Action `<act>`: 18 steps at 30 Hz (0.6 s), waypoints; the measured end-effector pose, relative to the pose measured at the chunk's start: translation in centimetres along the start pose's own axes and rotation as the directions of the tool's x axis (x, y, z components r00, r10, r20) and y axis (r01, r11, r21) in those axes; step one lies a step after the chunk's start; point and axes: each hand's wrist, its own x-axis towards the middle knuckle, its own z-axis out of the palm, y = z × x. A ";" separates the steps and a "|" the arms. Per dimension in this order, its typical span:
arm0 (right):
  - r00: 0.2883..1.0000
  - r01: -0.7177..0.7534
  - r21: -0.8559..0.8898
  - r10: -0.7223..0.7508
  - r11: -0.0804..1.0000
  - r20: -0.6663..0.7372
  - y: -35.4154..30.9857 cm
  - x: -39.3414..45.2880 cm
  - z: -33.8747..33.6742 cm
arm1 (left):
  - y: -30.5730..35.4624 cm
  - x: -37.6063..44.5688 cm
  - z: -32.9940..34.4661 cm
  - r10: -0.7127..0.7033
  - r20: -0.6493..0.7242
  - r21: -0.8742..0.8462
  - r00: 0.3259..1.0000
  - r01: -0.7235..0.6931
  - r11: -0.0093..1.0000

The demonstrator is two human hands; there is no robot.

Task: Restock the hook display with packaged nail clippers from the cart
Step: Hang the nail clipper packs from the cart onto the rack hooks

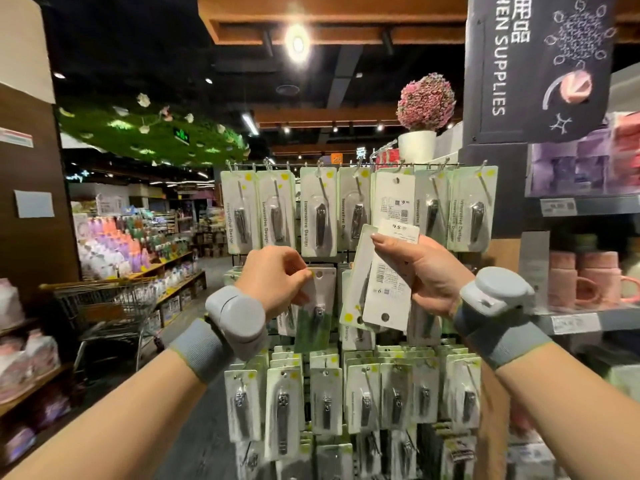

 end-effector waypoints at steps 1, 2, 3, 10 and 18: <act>1.000 -0.001 -0.003 0.001 1.000 0.003 0.0 0.1 0.0 | 0.0 0.1 0.0 0.015 0.003 0.036 1.000 -0.015 0.999; 1.000 -0.002 -0.008 0.003 1.000 0.007 0.0 0.1 -0.1 | 0.0 0.2 -0.1 0.025 0.009 0.070 1.000 -0.025 0.997; 1.000 -0.004 -0.012 0.004 1.000 0.009 -0.1 0.2 -0.2 | 0.0 0.3 -0.2 0.029 0.020 0.098 0.999 -0.031 0.995; 0.999 -0.026 0.001 0.025 1.000 0.040 0.1 0.7 -0.8 | 0.3 0.0 -0.6 -0.010 0.066 0.065 0.998 0.006 0.998; 0.999 -0.019 0.012 0.019 1.000 0.033 0.2 0.9 -0.7 | 0.6 -0.4 0.4 -0.021 0.008 0.044 1.000 0.020 0.999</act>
